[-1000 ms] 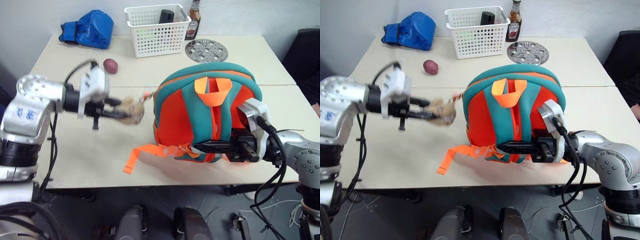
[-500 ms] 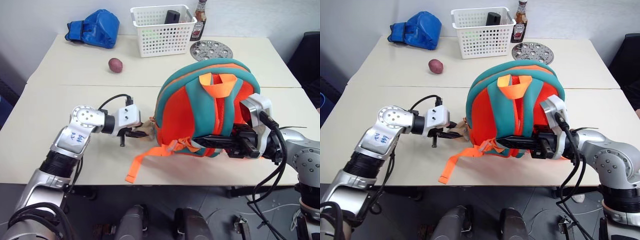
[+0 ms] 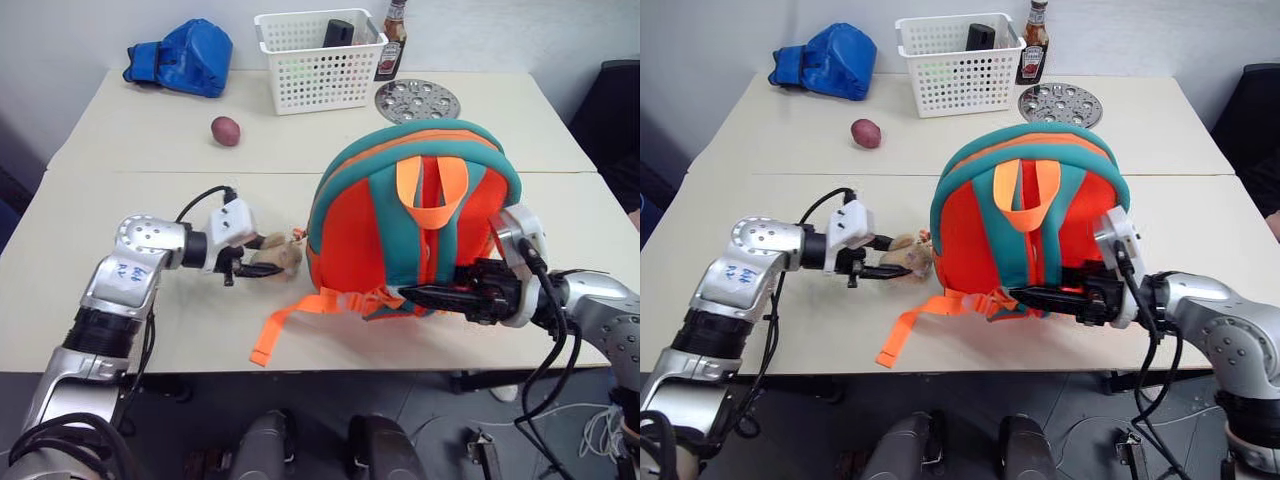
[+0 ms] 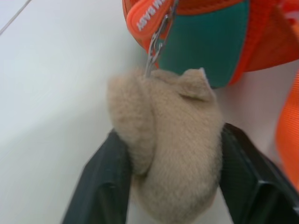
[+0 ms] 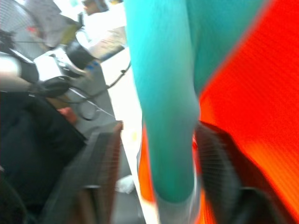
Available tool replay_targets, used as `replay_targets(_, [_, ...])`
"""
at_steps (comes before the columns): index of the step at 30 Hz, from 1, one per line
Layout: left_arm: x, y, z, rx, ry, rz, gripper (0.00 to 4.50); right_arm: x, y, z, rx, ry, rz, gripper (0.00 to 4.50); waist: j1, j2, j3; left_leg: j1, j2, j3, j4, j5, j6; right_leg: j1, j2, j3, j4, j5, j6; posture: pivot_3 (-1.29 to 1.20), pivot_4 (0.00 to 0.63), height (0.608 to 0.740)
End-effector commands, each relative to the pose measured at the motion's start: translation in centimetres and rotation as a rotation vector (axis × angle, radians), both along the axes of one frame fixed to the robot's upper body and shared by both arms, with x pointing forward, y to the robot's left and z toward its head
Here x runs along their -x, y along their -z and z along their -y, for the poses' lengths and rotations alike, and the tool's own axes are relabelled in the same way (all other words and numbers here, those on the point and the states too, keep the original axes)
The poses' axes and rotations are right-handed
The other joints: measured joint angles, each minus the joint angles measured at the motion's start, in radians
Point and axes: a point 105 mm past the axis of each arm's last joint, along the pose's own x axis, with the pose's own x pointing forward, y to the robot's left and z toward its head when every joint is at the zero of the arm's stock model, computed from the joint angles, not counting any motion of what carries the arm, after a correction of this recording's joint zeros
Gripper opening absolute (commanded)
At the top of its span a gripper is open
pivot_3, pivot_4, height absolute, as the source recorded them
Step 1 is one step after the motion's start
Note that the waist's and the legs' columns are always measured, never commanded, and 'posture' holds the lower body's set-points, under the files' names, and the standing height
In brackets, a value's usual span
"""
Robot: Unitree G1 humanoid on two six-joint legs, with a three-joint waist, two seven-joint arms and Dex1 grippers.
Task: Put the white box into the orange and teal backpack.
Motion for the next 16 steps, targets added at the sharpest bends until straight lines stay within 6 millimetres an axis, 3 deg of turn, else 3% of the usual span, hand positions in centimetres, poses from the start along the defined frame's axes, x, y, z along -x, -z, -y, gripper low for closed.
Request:
replay_targets(1, [2.5,-2.8,-1.5,0.118,0.005,-0.031,3.76,-0.1,-1.6,3.7,0.017,0.113,0.057,3.71,0.001,0.0,0.0,0.0,0.0,0.0,0.0,0.0,0.0,0.0,0.0,0.0,-0.001,0.0,0.0,0.0,0.15,0.74])
replay_targets(3, [4.0,-4.1,-2.5,0.188,-0.004,-0.063,4.38,0.0,-2.1,6.0,0.027,0.158,0.045,4.42,0.001,0.0,0.0,0.0,0.0,0.0,0.0,0.0,0.0,0.001,0.0,0.0,-0.001,0.0,0.0,0.0,0.15,0.74])
replay_targets(4, [4.8,-4.9,-3.1,0.232,-0.012,-0.077,4.47,0.2,-2.5,7.3,0.033,0.181,0.038,4.49,0.001,0.0,0.0,0.001,0.0,0.0,0.0,0.0,0.0,0.001,0.0,0.0,-0.001,0.0,0.0,0.0,0.15,0.74])
replay_targets(8, [6.8,-7.5,-5.2,0.305,-0.065,-0.087,4.47,0.7,-3.7,10.8,0.075,0.221,0.029,4.49,0.003,0.0,0.0,0.001,0.0,0.0,0.0,0.0,0.0,0.002,0.0,0.0,-0.003,0.0,0.0,0.0,0.15,0.74])
replay_targets(12, [7.6,-9.4,-8.0,0.32,-0.171,-0.045,4.47,0.0,-5.3,14.3,0.129,0.307,0.087,4.49,0.0,0.001,0.0,0.001,0.0,0.001,-0.001,0.0,0.0,0.002,0.0,0.001,-0.004,0.0,-0.001,0.0,0.15,0.74])
replay_targets(16, [7.6,-9.6,-8.9,0.317,-0.235,0.002,4.47,-0.7,-5.2,15.4,0.137,0.33,0.088,4.49,-0.001,0.001,0.0,0.002,0.0,0.001,-0.002,0.0,-0.002,0.001,0.0,0.001,-0.005,-0.001,-0.001,0.0,0.15,0.74])
